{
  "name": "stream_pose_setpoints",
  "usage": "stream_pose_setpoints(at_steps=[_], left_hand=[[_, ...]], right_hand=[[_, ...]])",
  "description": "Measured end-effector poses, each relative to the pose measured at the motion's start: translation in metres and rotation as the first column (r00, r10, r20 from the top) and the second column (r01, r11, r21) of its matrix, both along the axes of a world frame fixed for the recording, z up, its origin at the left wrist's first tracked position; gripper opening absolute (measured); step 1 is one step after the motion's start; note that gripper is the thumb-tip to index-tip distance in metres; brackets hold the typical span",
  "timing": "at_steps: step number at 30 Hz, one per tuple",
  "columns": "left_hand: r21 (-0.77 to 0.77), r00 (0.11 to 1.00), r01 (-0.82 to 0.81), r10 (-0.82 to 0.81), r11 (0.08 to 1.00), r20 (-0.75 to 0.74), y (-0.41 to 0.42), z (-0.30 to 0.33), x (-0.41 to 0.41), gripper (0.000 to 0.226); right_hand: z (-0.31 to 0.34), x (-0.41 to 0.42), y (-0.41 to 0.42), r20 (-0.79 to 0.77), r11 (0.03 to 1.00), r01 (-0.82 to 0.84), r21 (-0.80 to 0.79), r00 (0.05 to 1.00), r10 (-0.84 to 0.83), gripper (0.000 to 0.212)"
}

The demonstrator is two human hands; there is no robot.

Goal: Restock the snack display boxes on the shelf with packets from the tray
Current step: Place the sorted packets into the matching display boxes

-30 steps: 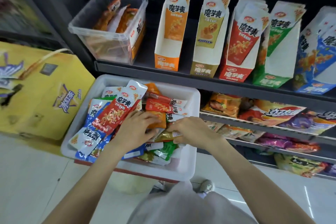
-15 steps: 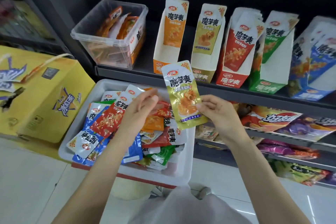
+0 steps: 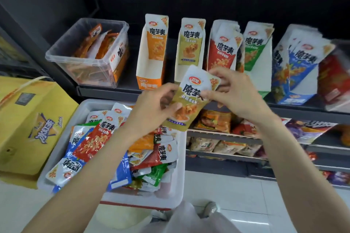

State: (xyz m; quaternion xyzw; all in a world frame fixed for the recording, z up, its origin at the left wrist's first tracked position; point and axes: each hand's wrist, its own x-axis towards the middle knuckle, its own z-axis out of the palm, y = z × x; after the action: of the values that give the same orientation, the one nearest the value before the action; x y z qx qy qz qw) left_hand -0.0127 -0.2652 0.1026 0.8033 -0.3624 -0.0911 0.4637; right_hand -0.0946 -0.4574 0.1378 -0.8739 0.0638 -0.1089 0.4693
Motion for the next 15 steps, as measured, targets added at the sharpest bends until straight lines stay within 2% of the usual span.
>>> stream_pose_setpoints(at_steps=[2,4,6,8,11,15], left_hand=[[-0.126,0.993,-0.068,0.080,0.990,0.091,-0.010,0.012,0.015,0.034],[-0.187,0.955,-0.139,0.181,0.972,0.233,-0.019,0.018,0.034,0.035],[-0.126,0.904,-0.195,0.228,0.973,0.362,-0.026,0.015,0.055,0.037],[0.012,0.866,-0.230,0.199,0.973,0.459,-0.033,0.005,0.073,0.037],[0.194,0.832,-0.265,0.123,0.945,0.542,-0.045,-0.012,0.088,0.044],[0.296,0.813,-0.283,0.064,0.913,0.579,-0.049,-0.024,0.095,0.057]], right_hand=[[0.021,0.010,-0.014,0.100,0.997,0.030,-0.066,0.995,-0.023,0.021],[0.038,0.024,-0.027,0.251,0.981,0.149,-0.122,0.961,-0.115,0.017],[0.049,0.042,-0.040,0.365,0.955,0.259,-0.146,0.911,-0.192,0.012],[0.056,0.066,-0.050,0.409,0.908,0.361,-0.214,0.877,-0.252,0.011],[0.058,0.107,-0.056,0.392,0.823,0.412,-0.390,0.884,-0.257,0.017],[0.048,0.150,-0.054,0.214,0.686,0.352,-0.637,0.935,-0.282,0.024]])
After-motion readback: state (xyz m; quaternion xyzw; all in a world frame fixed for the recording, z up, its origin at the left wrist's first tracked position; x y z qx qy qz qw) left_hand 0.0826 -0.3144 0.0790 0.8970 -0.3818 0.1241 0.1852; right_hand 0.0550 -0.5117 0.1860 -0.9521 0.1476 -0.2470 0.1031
